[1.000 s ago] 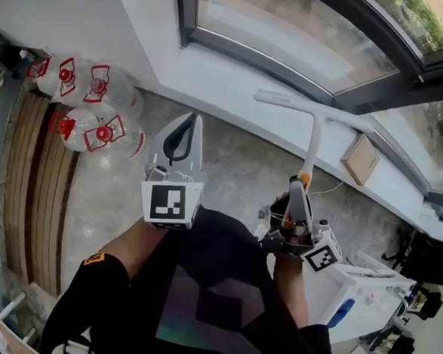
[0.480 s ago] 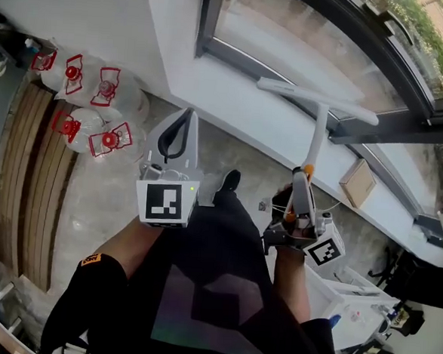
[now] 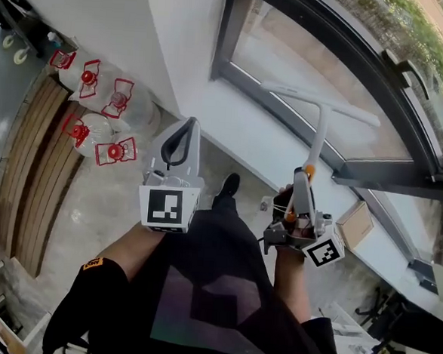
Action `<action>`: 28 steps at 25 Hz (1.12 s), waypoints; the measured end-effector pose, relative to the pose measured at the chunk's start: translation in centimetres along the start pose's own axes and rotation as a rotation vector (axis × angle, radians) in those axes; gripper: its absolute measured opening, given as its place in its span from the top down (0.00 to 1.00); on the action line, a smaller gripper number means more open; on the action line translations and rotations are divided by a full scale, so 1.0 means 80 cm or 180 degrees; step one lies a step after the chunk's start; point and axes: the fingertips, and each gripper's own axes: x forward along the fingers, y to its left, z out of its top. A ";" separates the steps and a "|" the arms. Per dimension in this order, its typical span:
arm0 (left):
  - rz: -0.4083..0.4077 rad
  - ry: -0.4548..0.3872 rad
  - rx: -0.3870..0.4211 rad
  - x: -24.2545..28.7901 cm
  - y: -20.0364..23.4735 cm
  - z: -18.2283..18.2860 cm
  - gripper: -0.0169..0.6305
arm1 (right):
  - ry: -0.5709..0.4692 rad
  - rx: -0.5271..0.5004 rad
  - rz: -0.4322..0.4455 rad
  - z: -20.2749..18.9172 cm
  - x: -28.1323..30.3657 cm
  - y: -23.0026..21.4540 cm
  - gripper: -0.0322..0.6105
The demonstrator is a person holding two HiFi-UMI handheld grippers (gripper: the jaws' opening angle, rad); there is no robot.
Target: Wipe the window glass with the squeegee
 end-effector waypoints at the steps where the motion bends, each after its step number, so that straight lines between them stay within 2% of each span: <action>1: 0.0024 -0.0013 0.0024 0.013 -0.003 0.005 0.95 | 0.0007 -0.0014 0.0032 0.011 0.010 -0.007 0.87; 6: 0.0066 -0.0104 0.0108 0.073 -0.029 0.028 0.95 | 0.0051 -0.0216 0.0131 0.060 0.040 -0.033 0.87; 9: 0.0049 -0.0168 0.0289 0.104 -0.056 0.053 0.95 | 0.0036 -0.0318 0.0200 0.099 0.048 -0.039 0.87; 12: 0.0088 -0.0300 0.0579 0.145 -0.068 0.088 0.95 | -0.0046 -0.0531 0.0433 0.144 0.078 -0.039 0.87; 15: 0.0139 -0.0401 0.0601 0.179 -0.064 0.115 0.95 | -0.0131 -0.0801 0.0672 0.186 0.117 -0.030 0.87; 21: 0.0082 -0.0656 0.0418 0.233 -0.037 0.187 0.95 | -0.0409 -0.1272 0.1082 0.266 0.213 0.036 0.87; 28: -0.0109 -0.1237 0.0593 0.269 -0.013 0.332 0.95 | -0.0954 -0.1699 0.1595 0.368 0.322 0.169 0.88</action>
